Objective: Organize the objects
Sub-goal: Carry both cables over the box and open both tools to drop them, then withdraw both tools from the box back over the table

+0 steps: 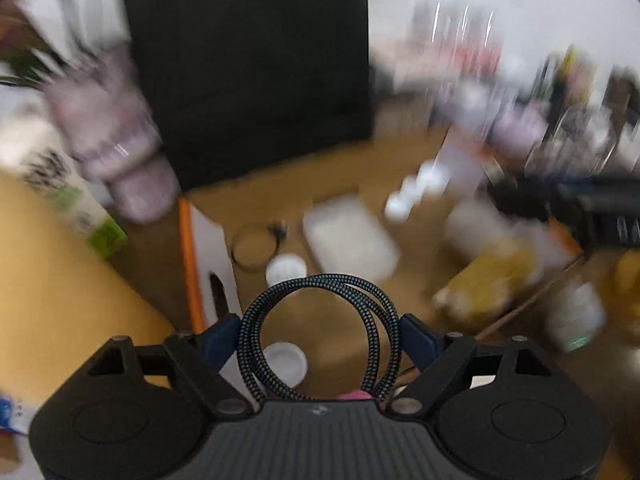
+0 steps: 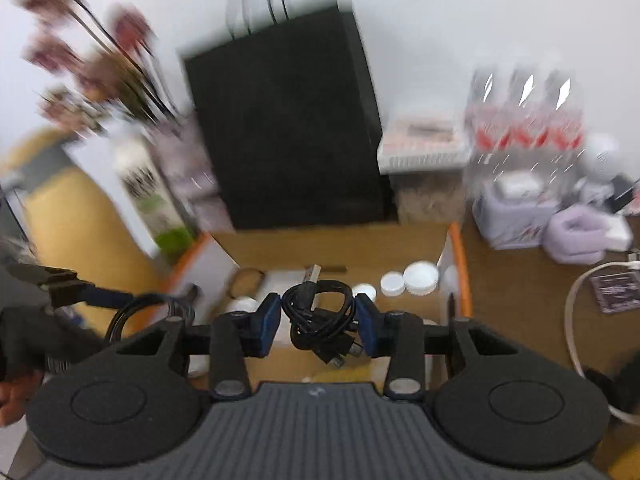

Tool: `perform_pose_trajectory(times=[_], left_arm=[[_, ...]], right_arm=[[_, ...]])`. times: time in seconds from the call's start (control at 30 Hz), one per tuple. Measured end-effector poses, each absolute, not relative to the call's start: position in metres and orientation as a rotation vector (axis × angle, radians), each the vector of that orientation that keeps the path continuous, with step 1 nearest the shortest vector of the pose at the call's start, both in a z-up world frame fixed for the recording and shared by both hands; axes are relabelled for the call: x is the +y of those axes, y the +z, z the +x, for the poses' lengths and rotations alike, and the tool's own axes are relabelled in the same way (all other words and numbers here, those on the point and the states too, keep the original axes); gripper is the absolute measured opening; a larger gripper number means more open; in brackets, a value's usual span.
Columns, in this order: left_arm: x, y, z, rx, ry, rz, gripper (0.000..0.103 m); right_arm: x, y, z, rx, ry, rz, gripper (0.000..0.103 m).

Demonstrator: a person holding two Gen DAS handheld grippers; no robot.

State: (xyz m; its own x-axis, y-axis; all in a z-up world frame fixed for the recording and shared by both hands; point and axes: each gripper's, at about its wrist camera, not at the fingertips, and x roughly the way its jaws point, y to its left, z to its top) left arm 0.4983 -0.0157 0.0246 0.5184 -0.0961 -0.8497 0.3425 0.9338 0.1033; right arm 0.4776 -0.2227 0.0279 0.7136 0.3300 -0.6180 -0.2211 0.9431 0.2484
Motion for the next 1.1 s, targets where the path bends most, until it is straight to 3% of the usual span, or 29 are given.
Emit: perform_pose_trajectory(times=[0.17,0.33,0.43,0.63,0.7,0.8,0.83,1.03,1.1], left_arm=[[-0.038,-0.019,0.536,1.035,-0.263,0.314,0.085],[-0.043,-0.036,0.546,0.971,-0.256,0.202,0.087],[-0.038,-0.034,0.549,1.017,-0.263,0.150,0.087],[-0.022,-0.002,0.516,1.011,-0.307,0.146,0.087],[-0.013,0.015,0.495,0.963,-0.294,0.131,0.087],[-0.010,0.030,0.468,0.843,-0.336,0.070,0.101],[-0.017,0.031,0.466,0.839,-0.307,0.071,0.101],[-0.032,0.052,0.467,0.864,-0.172,0.019,0.089],[-0.025,0.072,0.437,0.801,-0.144,-0.020,0.089]], right_arm=[[-0.199,-0.018,0.550,0.851,0.223,0.088,0.041],[-0.197,-0.048,0.561,0.869,0.203,0.080,0.045],[-0.211,-0.037,0.558,0.819,0.207,0.164,0.062],[-0.223,0.008,0.533,0.742,0.192,0.138,0.065],[-0.226,0.025,0.516,0.715,0.198,0.132,0.070],[-0.227,0.047,0.481,0.667,0.213,0.114,0.076],[-0.225,0.052,0.468,0.656,0.222,0.099,0.077],[-0.219,0.073,0.400,0.611,0.203,0.032,0.079],[-0.226,0.079,0.368,0.574,0.212,0.023,0.088]])
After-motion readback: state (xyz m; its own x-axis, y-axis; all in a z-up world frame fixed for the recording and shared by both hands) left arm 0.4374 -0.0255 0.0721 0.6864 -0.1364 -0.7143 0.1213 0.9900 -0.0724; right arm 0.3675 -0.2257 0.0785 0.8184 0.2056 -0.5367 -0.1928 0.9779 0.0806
